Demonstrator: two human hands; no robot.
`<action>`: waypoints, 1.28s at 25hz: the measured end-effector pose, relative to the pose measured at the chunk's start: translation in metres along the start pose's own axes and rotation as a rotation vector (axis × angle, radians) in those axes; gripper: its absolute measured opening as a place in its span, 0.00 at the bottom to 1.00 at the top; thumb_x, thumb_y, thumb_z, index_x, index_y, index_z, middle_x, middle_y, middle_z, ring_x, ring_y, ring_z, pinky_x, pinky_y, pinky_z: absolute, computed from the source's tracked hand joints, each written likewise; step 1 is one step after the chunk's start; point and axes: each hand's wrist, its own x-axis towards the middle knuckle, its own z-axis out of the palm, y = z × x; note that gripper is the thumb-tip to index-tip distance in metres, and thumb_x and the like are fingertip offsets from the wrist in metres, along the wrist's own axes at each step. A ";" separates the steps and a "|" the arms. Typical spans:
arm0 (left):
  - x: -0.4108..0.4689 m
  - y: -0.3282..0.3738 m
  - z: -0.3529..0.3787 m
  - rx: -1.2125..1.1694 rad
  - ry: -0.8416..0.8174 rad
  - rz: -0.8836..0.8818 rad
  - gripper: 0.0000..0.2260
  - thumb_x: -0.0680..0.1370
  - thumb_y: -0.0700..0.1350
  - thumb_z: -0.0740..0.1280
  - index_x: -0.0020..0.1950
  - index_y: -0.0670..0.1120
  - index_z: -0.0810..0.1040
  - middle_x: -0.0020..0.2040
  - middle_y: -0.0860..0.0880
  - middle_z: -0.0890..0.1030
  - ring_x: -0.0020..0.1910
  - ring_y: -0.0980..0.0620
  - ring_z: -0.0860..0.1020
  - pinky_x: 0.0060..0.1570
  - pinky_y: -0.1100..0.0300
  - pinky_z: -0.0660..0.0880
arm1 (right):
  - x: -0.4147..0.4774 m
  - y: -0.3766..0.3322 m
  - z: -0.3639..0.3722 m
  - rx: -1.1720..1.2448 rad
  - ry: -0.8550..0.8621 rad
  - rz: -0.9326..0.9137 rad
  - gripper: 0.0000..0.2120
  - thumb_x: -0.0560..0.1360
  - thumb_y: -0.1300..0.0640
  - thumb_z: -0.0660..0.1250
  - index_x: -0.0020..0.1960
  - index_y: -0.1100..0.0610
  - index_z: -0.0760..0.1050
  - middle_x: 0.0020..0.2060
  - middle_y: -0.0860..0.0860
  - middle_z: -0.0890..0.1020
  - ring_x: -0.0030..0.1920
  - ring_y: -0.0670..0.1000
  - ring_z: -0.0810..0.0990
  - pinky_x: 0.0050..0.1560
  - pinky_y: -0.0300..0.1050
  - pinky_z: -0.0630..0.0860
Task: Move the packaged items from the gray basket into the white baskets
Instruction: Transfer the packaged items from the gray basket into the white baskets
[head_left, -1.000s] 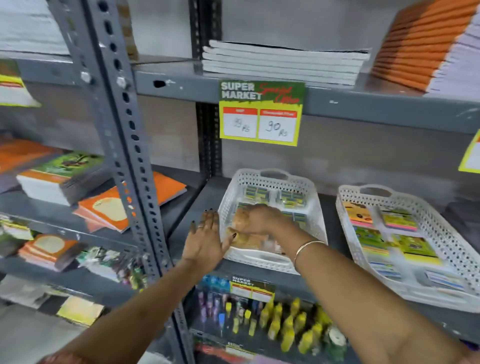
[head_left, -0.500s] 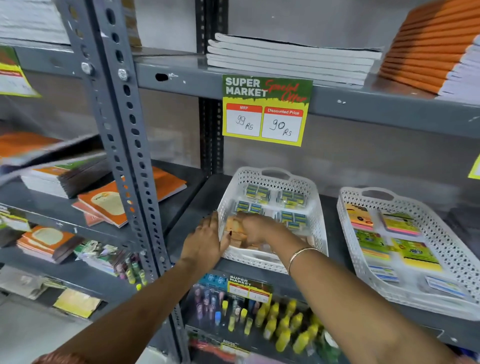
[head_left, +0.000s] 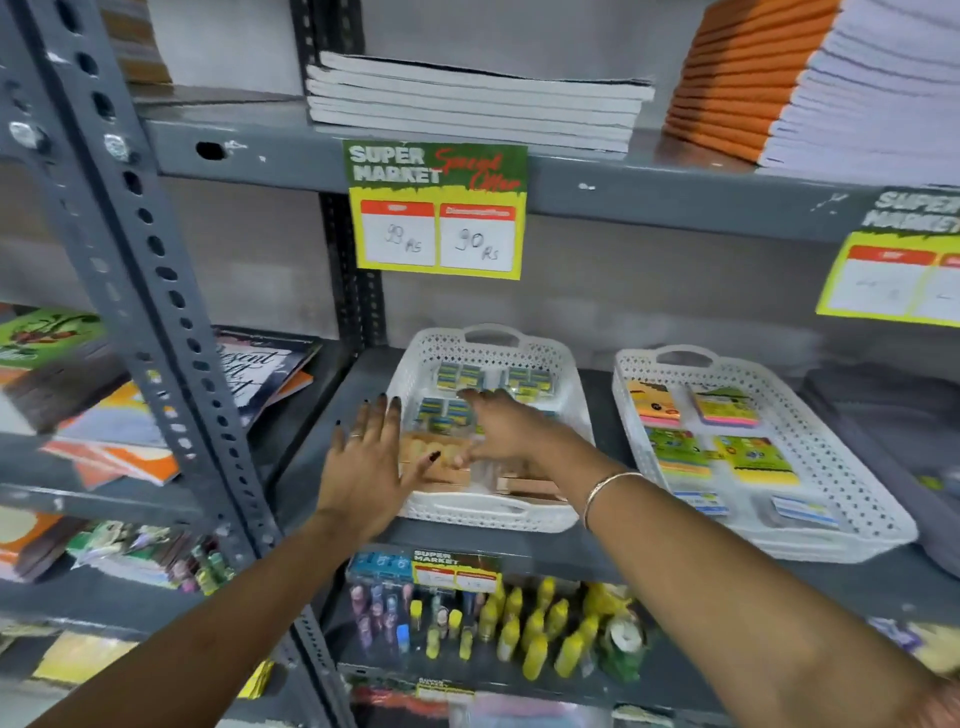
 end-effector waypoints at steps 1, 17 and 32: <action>0.006 0.012 -0.004 -0.021 0.020 0.040 0.50 0.63 0.71 0.23 0.76 0.43 0.45 0.78 0.44 0.50 0.76 0.46 0.49 0.73 0.45 0.50 | -0.008 0.014 -0.007 0.010 0.047 0.023 0.46 0.69 0.44 0.72 0.78 0.56 0.52 0.74 0.60 0.64 0.74 0.60 0.61 0.71 0.55 0.66; 0.020 0.421 0.049 -0.038 -0.102 0.849 0.46 0.69 0.69 0.29 0.74 0.42 0.59 0.76 0.41 0.58 0.74 0.42 0.58 0.70 0.44 0.60 | -0.241 0.426 -0.036 -0.023 0.280 0.816 0.23 0.79 0.55 0.59 0.72 0.61 0.63 0.70 0.60 0.70 0.70 0.60 0.69 0.66 0.54 0.70; 0.018 0.493 0.072 0.073 -0.249 0.887 0.36 0.76 0.65 0.54 0.76 0.46 0.51 0.78 0.46 0.50 0.76 0.50 0.45 0.75 0.50 0.48 | -0.274 0.511 -0.011 -0.021 0.113 1.101 0.26 0.75 0.64 0.65 0.72 0.63 0.65 0.71 0.62 0.70 0.72 0.61 0.68 0.64 0.53 0.73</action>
